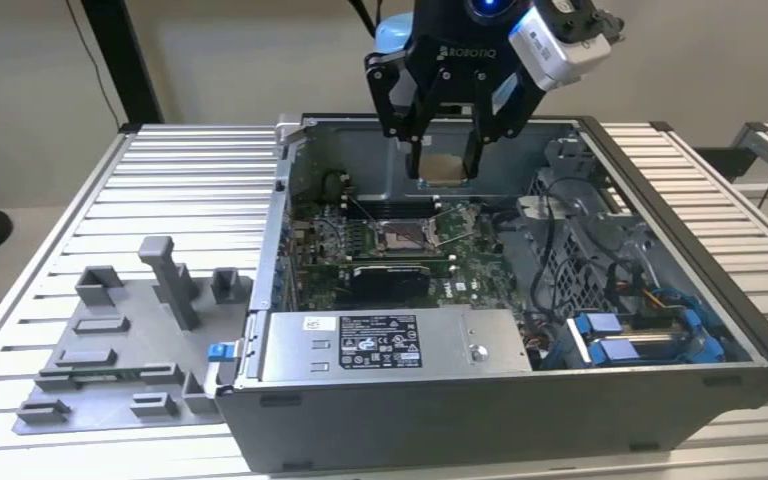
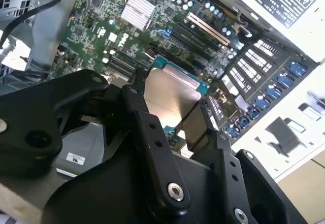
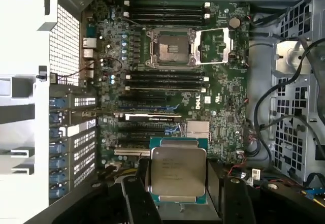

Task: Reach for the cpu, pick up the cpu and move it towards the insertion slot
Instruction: 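Pick up the cpu and move it towards the insertion slot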

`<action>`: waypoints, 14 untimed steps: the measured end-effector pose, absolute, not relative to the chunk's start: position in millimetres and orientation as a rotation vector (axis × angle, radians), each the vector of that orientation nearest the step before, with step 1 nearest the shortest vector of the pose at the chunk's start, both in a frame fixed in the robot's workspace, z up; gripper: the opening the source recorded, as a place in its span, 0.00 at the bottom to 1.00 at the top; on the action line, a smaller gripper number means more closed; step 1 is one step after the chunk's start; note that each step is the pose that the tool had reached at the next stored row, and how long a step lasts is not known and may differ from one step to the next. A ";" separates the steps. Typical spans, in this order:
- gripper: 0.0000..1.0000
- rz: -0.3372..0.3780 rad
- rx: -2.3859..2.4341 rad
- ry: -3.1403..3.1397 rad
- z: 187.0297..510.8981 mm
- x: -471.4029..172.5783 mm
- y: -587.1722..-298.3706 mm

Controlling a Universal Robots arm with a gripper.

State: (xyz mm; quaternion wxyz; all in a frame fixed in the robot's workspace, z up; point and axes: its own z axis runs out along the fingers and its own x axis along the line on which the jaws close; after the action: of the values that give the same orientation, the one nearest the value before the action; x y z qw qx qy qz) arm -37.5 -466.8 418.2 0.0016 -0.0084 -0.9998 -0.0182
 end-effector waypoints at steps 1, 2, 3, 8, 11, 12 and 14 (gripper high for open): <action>0.00 -0.057 -0.029 -3.138 418.3 -37.5 -466.8; 0.00 -0.057 -0.029 -3.138 418.3 -37.5 -466.8; 0.00 -0.057 -0.029 -3.138 418.3 -37.5 -466.8; 0.00 -0.057 -0.029 -3.138 418.3 -37.6 -464.7; 0.00 -0.057 -0.029 -3.138 417.8 -37.5 -458.0; 0.00 -0.057 -0.029 -3.138 417.6 -37.5 -455.0; 0.00 -0.057 -0.029 -3.138 417.0 -37.6 -449.6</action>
State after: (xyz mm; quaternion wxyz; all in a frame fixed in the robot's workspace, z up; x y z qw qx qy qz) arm -37.6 -449.6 417.0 0.0016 -0.0093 -0.9998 -0.0181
